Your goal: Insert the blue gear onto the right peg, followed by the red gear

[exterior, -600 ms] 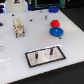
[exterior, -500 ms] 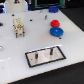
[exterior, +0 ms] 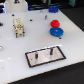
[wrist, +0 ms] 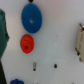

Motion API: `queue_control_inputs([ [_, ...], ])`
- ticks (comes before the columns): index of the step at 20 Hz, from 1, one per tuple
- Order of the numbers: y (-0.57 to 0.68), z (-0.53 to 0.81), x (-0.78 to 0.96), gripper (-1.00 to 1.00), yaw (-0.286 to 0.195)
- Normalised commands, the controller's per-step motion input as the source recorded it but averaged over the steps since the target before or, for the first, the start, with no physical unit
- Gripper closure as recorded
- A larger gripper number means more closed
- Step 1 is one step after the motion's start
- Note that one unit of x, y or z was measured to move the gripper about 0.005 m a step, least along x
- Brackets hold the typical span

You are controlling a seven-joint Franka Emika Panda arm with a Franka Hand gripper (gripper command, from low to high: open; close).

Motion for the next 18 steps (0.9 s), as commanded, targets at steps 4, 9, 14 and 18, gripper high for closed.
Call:
queue_control_inputs([
  [4, 0.50, -0.41, -0.21, -1.00, 0.000],
  [9, 0.36, -0.52, -0.18, -1.00, 0.000],
  [14, 0.19, -0.57, -0.17, -1.00, 0.000],
  [18, 0.04, -0.56, -0.27, -1.00, 0.000],
])
